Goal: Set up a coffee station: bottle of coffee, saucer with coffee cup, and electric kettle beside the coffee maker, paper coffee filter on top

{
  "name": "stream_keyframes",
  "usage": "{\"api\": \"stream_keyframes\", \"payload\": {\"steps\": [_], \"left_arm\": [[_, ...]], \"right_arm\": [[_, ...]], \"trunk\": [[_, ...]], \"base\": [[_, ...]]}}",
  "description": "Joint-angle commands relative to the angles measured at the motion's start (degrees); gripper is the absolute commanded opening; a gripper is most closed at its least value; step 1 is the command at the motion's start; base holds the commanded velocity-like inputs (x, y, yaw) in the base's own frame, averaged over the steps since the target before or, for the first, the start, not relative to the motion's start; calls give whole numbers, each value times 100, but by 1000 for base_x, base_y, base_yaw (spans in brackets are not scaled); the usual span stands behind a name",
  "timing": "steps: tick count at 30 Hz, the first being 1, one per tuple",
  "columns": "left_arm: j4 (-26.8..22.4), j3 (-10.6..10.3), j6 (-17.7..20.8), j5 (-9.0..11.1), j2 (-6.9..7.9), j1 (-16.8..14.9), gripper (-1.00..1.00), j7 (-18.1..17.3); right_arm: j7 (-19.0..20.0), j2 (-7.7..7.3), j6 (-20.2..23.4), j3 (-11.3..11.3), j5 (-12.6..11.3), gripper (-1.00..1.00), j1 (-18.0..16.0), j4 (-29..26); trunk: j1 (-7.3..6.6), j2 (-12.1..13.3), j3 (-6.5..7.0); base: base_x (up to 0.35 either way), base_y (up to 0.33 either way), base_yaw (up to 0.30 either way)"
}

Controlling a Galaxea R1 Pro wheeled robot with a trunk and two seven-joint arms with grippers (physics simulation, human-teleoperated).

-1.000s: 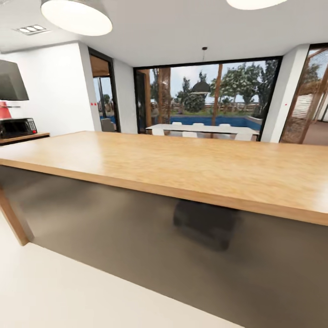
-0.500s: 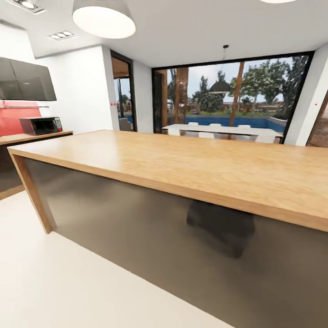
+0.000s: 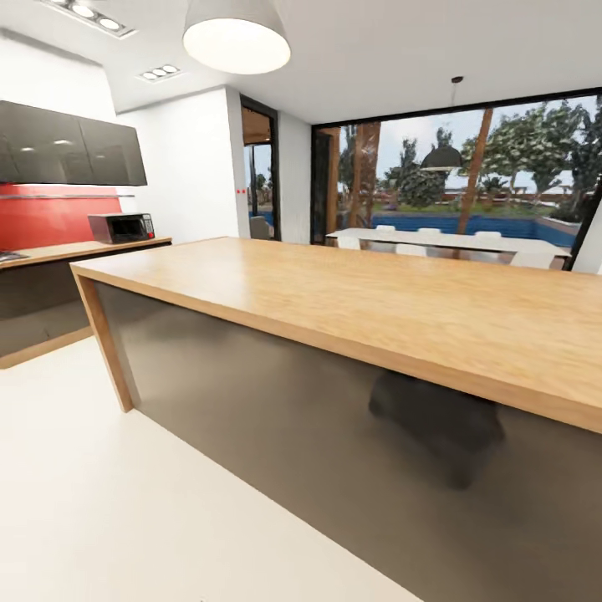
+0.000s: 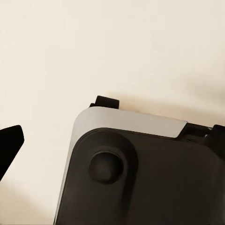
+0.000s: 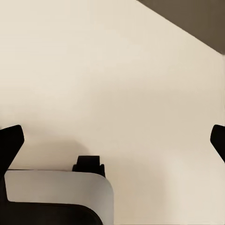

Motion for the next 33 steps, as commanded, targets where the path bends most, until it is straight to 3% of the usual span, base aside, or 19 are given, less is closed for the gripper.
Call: {"api": "stream_keyframes", "payload": {"steps": [1,17,33], "left_arm": [[-9,15,-9,2,-5,3,100,-2],[-9,8,-3,2,-7,3,100,-2],[-9,8,-6,2,-2,3,100,-2]], "right_arm": [[-1,-1,-18,3,2,100,-1,4],[4,-6,-8,3,3,100,0,197],[-1,6,-9,10,2,100,0,197]], "trunk": [[0,-3,-5],[0,-3,-5],[0,-3,-5]], "base": [[0,0,155],[0,0,38],[0,0,217]]}}
